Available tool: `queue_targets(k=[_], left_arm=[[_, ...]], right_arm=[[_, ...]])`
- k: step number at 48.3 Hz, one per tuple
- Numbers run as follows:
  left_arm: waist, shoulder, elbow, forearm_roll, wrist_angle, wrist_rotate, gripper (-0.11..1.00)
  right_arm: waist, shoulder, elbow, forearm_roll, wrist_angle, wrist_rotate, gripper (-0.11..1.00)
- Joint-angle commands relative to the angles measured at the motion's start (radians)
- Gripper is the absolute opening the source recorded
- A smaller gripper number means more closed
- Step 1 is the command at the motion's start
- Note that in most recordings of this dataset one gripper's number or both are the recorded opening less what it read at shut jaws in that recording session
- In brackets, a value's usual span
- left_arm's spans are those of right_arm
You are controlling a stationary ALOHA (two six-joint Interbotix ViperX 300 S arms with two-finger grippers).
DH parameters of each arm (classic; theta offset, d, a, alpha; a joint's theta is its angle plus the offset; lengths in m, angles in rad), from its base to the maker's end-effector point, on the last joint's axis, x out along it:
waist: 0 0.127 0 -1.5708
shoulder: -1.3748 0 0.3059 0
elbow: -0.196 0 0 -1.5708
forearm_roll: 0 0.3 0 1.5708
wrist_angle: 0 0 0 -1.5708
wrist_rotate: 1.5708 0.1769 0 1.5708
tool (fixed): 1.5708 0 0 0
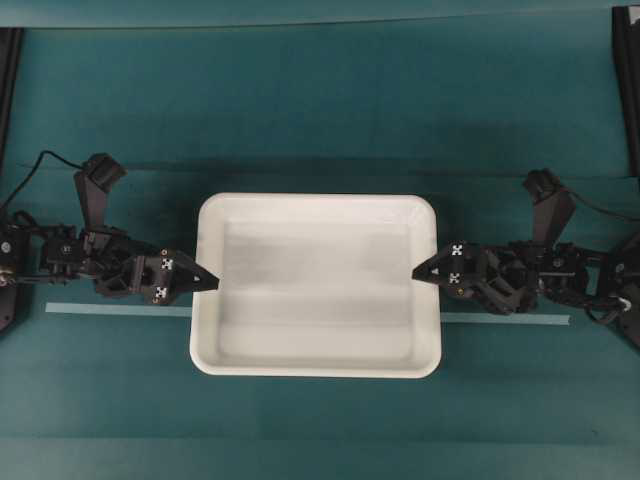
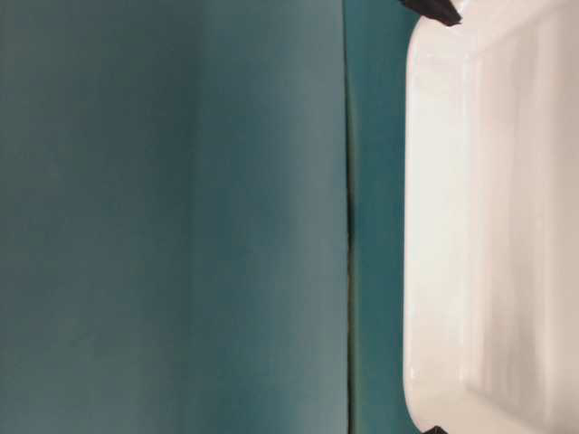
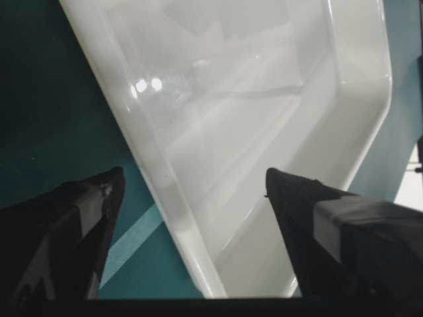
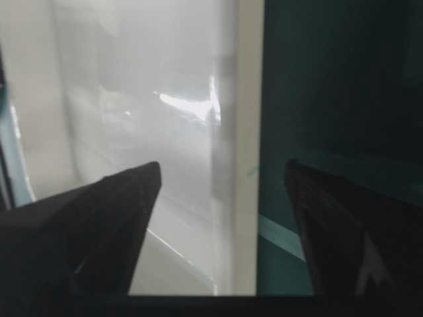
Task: Lift the white case with both hands.
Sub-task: 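Close both grippers on the left and right rims of the white tray, then lift the white tray upward with both grippers holding its rims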
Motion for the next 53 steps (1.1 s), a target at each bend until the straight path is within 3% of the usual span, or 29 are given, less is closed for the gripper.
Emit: queue_targets(k=[1, 11, 21, 25, 53], left_arm=[[0.002, 0.015, -0.003, 0.003, -0.003, 0.003, 0.90], [0.002, 0.015, -0.005, 0.003, 0.005, 0.003, 0.69], [0.002, 0.009, -0.009, 0.002, 0.031, 0.003, 0.22], [0.002, 0.006, -0.011, 0.003, 0.058, 0.000, 0.11], [0.000, -0.080, -0.031, 0.003, 0.152, -0.040, 0.10]], right_arm=[[-0.009, 0.026, -0.015, 0.002, 0.026, 0.003, 0.78], [-0.017, 0.017, -0.017, 0.002, 0.051, 0.020, 0.56], [-0.037, 0.003, -0.018, 0.003, 0.061, 0.046, 0.21], [-0.040, 0.000, -0.023, 0.002, 0.081, 0.046, 0.13], [-0.041, -0.046, -0.071, 0.003, 0.169, 0.048, 0.13]])
